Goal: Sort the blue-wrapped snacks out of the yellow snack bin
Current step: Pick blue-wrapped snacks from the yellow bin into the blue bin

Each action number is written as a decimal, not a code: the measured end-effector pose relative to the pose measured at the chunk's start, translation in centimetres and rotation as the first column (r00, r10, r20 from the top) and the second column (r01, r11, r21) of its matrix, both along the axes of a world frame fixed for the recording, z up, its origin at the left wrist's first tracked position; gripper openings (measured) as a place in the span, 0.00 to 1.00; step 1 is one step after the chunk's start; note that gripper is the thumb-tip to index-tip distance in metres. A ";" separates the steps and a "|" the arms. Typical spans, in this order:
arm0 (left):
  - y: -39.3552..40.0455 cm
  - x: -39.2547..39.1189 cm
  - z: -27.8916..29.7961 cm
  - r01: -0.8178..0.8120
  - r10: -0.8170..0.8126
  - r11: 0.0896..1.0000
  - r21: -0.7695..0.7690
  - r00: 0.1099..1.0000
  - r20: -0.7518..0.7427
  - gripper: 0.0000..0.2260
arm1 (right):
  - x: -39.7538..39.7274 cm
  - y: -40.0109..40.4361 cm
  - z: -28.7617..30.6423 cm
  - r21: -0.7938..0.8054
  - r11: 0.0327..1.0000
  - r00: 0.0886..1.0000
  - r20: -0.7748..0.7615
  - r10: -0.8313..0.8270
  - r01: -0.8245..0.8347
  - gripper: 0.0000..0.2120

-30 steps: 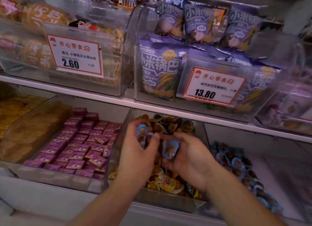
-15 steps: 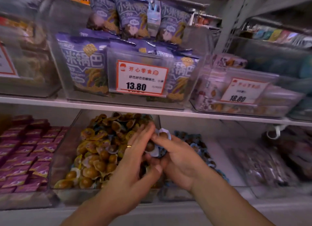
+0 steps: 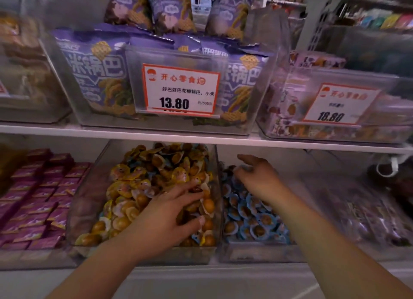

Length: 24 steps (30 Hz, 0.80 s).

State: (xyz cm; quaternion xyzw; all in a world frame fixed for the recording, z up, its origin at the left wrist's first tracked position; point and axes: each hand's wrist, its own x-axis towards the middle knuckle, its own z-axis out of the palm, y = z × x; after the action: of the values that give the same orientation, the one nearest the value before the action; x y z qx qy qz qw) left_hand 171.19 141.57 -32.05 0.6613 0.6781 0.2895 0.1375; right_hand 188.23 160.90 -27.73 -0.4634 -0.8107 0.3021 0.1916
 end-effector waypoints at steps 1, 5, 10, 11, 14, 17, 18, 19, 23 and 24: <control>0.1 -0.3 -0.1 -0.001 0.002 1.000 -0.011 1.000 0.008 0.27 | -0.1 -0.6 0.0 0.033 0.999 0.998 -0.054 0.035 -0.033 0.18; 0.2 -0.9 0.1 -0.072 0.069 0.997 -0.030 0.995 -0.072 0.24 | -0.5 -4.5 1.0 0.186 0.943 0.942 -0.142 0.305 -0.278 0.19; -0.9 -3.3 0.6 -0.206 0.197 0.979 -0.003 0.943 -0.268 0.13 | -0.5 -7.0 0.5 0.263 0.820 0.860 0.207 0.467 -0.509 0.18; -1.3 -3.9 0.7 -0.254 0.249 0.967 0.020 0.922 -0.298 0.12 | -0.4 -7.1 0.6 0.278 0.812 0.855 0.250 0.455 -0.514 0.17; -2.0 -4.9 1.0 -0.378 0.386 0.921 0.098 0.850 -0.358 0.10 | -0.2 -7.4 1.0 0.396 0.746 0.843 0.304 0.443 -0.535 0.14; -2.1 -3.8 1.5 -0.350 0.387 0.922 0.165 0.839 -0.382 0.11 | -0.2 -7.7 1.0 0.404 0.728 0.832 0.292 0.471 -0.554 0.14; -1.9 -3.0 1.8 -0.299 0.347 0.936 0.185 0.868 -0.356 0.13 | -0.3 -7.9 0.9 0.387 0.722 0.819 0.309 0.484 -0.573 0.14; -1.8 -2.0 2.0 -0.243 0.285 0.955 0.172 0.911 -0.298 0.15 | -0.4 -8.0 0.7 0.376 0.710 0.802 0.333 0.496 -0.595 0.13; -0.4 1.8 1.1 -0.109 0.099 0.988 -0.108 0.991 -0.095 0.25 | -0.7 -7.9 0.6 0.347 0.719 0.796 0.334 0.505 -0.602 0.10; 0.0 2.1 0.8 -0.120 0.102 0.981 -0.155 0.988 -0.120 0.29 | -0.8 -7.8 0.7 0.345 0.738 0.813 0.307 0.495 -0.580 0.10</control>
State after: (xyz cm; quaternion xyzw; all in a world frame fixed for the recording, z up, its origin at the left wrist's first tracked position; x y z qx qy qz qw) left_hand 173.28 141.53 -31.28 0.6242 0.7419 0.2034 0.1364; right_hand 187.48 153.06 -27.04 -0.1829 -0.9701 0.1147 0.1111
